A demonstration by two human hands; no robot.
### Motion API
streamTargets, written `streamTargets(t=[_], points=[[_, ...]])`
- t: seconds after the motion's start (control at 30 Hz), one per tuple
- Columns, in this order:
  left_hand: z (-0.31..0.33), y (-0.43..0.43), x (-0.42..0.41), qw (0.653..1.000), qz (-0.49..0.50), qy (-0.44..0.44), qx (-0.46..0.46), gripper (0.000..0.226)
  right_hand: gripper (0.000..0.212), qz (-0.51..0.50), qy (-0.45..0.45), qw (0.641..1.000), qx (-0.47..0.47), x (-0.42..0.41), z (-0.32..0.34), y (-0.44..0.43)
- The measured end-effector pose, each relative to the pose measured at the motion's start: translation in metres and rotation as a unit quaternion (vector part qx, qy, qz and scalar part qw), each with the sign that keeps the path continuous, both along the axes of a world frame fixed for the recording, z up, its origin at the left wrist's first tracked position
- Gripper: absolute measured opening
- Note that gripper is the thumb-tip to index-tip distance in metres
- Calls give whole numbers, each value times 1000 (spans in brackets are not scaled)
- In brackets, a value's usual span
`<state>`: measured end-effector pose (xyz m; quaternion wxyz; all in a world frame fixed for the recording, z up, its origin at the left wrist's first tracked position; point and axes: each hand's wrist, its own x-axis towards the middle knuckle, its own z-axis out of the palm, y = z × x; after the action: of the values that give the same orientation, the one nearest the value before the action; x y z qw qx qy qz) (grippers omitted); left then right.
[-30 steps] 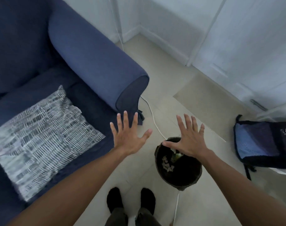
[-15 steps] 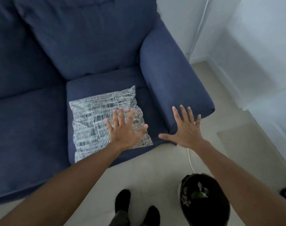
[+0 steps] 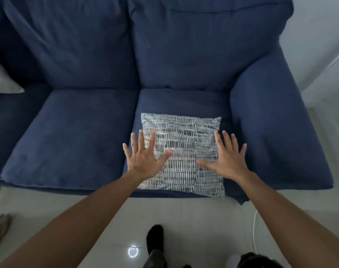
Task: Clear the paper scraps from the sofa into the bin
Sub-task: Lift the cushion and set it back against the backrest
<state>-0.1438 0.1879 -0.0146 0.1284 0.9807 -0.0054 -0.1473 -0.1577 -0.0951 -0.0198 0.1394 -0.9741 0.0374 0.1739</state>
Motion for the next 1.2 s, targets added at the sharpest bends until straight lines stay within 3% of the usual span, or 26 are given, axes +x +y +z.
streamTargets(t=[0.27,0.57,0.77,1.2], points=[[-47,27,27,998,54,34,-30,97,130,-49,28,998,38,30,-37,14],[-96,21,64,969,147,110,-163,98,132,-203,72,964,153,46,-86,19],[-116,20,71,965,136,117,-191,102,133,-230,52,955,178,50,-106,23],[-70,20,82,948,141,20,-286,86,128,-220,-43,949,223,63,-57,28]])
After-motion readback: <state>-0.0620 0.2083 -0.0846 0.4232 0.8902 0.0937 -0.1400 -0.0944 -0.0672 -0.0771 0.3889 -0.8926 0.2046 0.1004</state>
